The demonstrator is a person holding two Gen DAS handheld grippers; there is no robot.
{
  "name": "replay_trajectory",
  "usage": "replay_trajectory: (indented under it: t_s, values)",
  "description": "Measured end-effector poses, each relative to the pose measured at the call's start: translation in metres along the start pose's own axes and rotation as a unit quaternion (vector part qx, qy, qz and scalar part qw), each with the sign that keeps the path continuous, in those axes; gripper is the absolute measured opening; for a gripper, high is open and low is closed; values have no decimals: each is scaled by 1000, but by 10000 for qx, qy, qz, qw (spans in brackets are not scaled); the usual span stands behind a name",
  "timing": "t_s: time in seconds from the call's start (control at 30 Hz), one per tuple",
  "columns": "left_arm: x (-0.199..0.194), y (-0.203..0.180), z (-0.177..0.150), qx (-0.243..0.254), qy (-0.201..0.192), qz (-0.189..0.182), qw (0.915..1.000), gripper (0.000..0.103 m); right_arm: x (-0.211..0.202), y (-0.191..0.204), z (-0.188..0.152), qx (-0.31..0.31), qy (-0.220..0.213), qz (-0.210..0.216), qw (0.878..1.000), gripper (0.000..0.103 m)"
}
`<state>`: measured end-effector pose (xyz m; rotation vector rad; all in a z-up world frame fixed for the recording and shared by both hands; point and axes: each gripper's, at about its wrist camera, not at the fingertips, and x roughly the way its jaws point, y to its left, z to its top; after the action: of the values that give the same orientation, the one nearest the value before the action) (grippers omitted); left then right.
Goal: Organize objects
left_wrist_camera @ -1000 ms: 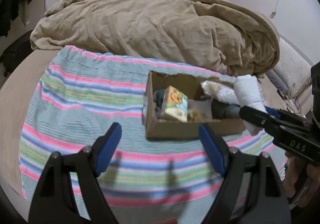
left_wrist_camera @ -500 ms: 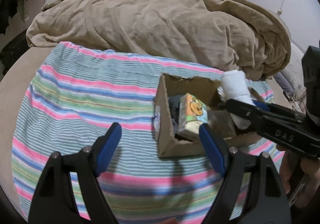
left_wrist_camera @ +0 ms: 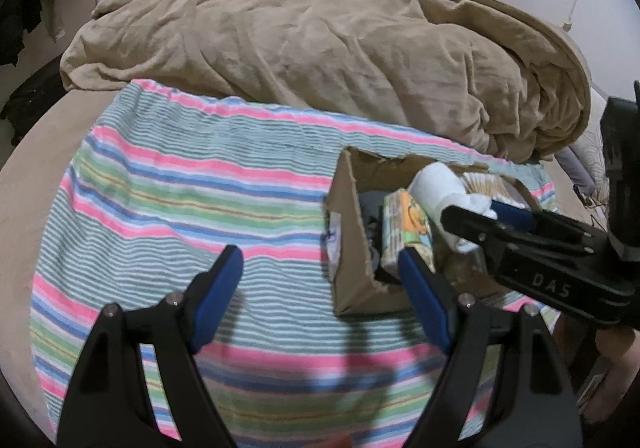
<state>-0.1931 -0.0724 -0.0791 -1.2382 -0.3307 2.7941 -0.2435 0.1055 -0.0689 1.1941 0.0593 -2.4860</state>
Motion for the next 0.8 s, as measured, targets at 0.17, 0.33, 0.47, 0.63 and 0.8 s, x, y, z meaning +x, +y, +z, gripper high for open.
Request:
replay_trajectory:
  t_s: [0.17,0.33,0.47,0.63,0.8]
  values:
    - [-17,0,-3,60,-58,68,9999,81,-19,4,-3,34,-143,21,9999,54]
    - [-37,-4,-7,76,-145,107,9998,81,-40,7,-8,50,-264,18,9996,54]
    - [-54,-10,-15,124,-195,113,9997,81,-60,9,-16,59,-339,-6,9994,55]
    - [-75,-22,-26,203,-266,103,9994,81,-86,10,-32,73,-444,-52,9990,55]
    - [-95,-35,-40,288,-346,80,9990,94,-112,9,-50,24,-516,-132,9986,65]
